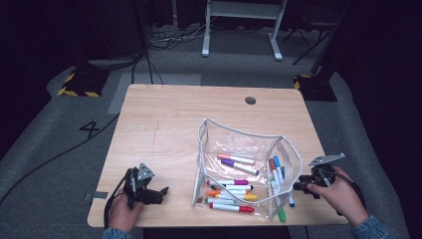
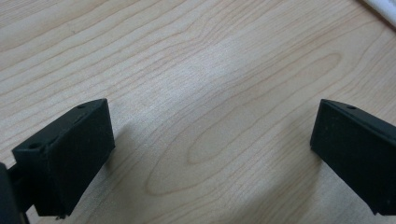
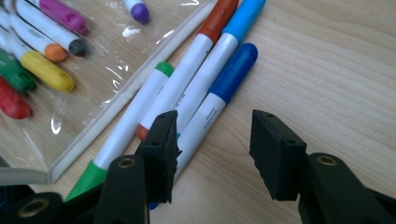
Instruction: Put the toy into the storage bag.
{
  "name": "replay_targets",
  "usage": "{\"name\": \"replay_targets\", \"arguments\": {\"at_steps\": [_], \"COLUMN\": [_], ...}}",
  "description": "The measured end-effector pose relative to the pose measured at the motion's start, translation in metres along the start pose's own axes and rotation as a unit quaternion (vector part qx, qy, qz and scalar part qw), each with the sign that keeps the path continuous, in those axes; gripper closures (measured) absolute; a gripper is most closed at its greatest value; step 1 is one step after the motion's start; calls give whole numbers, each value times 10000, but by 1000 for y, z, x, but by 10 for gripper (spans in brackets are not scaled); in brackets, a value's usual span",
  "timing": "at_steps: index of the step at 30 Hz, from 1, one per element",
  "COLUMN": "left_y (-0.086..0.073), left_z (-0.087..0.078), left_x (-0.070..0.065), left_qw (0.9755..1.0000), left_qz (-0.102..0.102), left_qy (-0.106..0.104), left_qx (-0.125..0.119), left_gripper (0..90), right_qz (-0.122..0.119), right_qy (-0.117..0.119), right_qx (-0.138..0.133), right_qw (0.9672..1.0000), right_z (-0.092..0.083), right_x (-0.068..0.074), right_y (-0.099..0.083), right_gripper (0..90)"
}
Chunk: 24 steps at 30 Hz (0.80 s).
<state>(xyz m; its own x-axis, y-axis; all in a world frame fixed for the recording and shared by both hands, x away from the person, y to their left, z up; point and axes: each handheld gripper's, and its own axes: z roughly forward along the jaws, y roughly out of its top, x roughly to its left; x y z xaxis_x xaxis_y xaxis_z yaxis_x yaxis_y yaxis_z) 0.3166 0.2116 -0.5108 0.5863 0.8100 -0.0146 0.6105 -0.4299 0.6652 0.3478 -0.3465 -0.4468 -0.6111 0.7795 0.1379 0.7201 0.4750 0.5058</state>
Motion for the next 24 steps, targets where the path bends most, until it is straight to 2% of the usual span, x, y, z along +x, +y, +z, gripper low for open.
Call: {"name": "replay_targets", "arguments": {"at_steps": [3,7,11,14,21,24], "left_y": [0,0,0,0,0,0], "left_z": [0,0,0,0,0,0], "left_x": [0,0,0,0,0,0], "left_qw": [10000,10000,10000,10000,10000,10000], "left_qz": [0,0,2,1,1,0], "left_qy": [-1,0,0,-1,0,0], "left_qx": [0,1,0,1,1,0], "left_gripper": [0,0,0,0,0,0], "right_qz": [-6,30,-23,-97,122,158], "right_qy": [-40,46,19,-161,-561,-669], "right_qx": [50,87,149,231,415,461], "right_qw": [10000,9999,9999,9996,9975,9966], "right_z": [9,20,26,28,27,26], "right_x": [-1,0,0,-1,-7,-8], "right_y": [-1,-2,-2,-1,-3,-2], "right_gripper": [518,518,556,604,757,766]}}
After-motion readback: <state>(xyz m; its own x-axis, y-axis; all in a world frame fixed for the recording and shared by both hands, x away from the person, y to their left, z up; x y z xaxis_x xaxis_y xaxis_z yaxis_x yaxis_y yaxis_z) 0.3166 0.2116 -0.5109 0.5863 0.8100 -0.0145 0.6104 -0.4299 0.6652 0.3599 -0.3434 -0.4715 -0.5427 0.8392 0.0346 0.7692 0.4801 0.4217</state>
